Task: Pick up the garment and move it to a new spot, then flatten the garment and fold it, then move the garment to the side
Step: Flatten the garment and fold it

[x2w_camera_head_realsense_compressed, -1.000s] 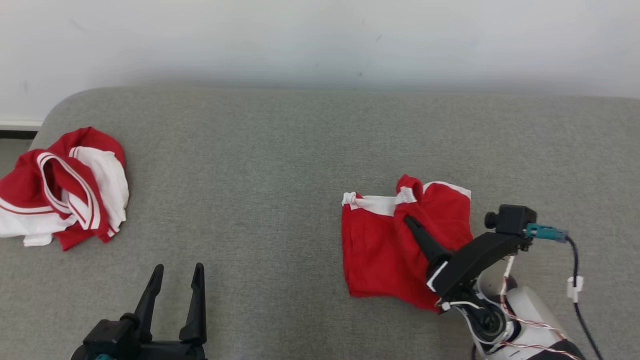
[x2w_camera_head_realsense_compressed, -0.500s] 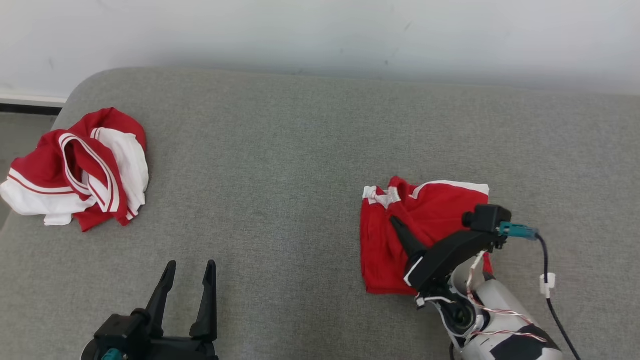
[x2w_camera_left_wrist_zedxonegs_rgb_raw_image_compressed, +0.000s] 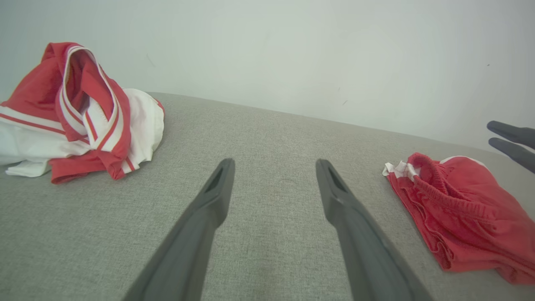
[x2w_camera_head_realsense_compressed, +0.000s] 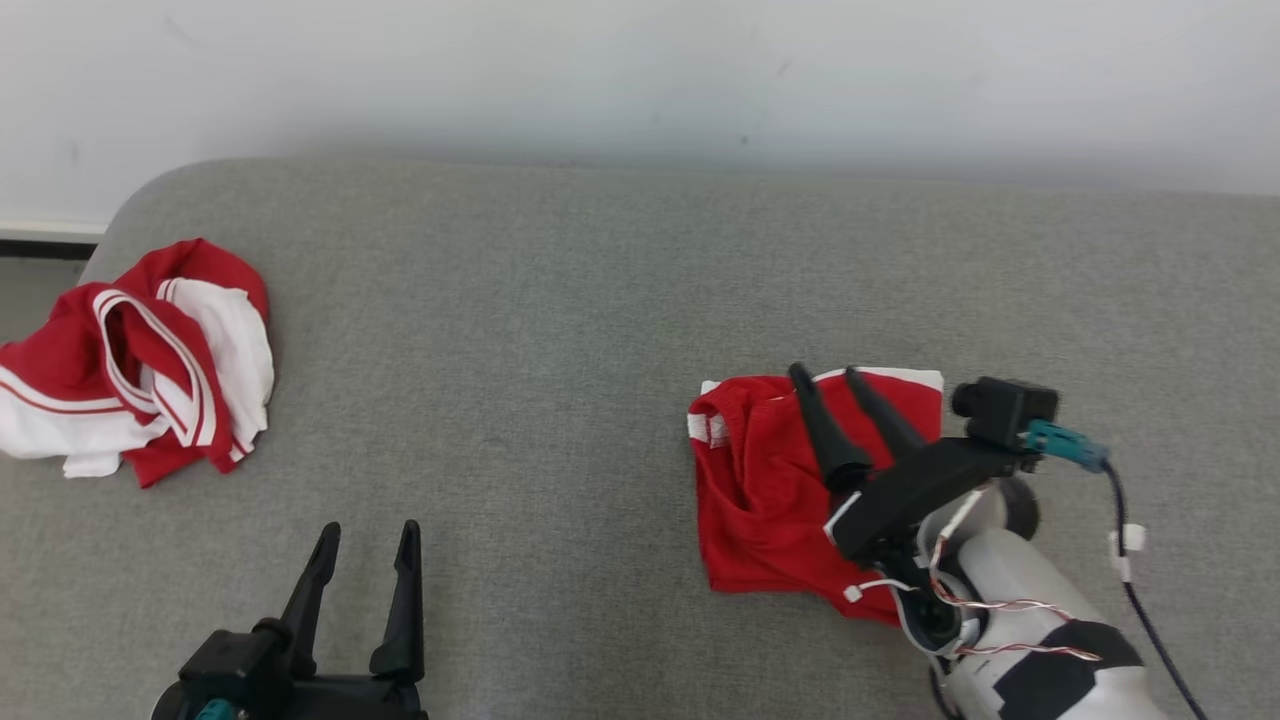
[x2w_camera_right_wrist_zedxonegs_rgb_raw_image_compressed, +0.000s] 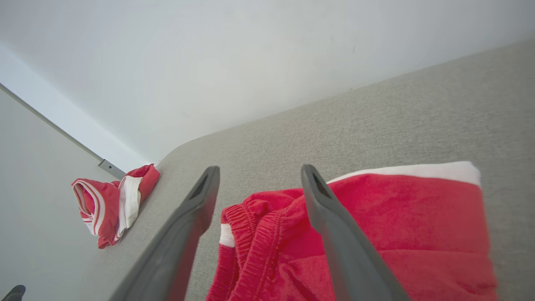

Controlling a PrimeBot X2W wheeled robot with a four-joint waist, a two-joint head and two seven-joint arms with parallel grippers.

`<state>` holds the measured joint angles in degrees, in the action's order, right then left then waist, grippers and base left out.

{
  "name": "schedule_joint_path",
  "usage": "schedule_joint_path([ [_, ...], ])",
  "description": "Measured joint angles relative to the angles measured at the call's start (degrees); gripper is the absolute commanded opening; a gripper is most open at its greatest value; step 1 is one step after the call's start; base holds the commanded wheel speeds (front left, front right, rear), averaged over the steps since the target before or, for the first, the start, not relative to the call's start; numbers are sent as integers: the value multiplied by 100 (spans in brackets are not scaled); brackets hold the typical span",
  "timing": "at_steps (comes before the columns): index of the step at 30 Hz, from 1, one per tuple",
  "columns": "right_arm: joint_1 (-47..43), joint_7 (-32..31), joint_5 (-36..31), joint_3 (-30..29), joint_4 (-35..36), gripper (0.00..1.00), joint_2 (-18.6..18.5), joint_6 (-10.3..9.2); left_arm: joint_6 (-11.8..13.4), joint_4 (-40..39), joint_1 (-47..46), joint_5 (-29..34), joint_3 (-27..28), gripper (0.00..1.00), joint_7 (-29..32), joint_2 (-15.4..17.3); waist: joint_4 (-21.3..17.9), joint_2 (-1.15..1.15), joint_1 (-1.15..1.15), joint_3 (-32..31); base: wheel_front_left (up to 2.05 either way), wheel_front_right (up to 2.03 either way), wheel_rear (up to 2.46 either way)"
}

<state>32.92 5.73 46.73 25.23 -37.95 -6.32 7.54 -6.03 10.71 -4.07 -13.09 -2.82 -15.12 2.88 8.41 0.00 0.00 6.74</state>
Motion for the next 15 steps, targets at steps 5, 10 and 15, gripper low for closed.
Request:
schedule_joint_path([
  [5, -198, 503, -248, -194, 370, 100, -376, 0, -1, -33, 72, 45, 122, 100, 0, 1, -165, 0, 0, -85, 0, 0, 0],
  [10, -598, 823, -566, -538, 887, 100, -689, 0, -3, -112, 99, 103, 327, 100, 0, 1, -349, 0, 0, -144, 0, 0, 0],
  [15, -1267, 912, -1144, -961, 1448, 100, -792, 0, -13, -157, 126, 218, 530, 100, 0, 1, -504, 0, 0, -225, 0, 0, 0],
])
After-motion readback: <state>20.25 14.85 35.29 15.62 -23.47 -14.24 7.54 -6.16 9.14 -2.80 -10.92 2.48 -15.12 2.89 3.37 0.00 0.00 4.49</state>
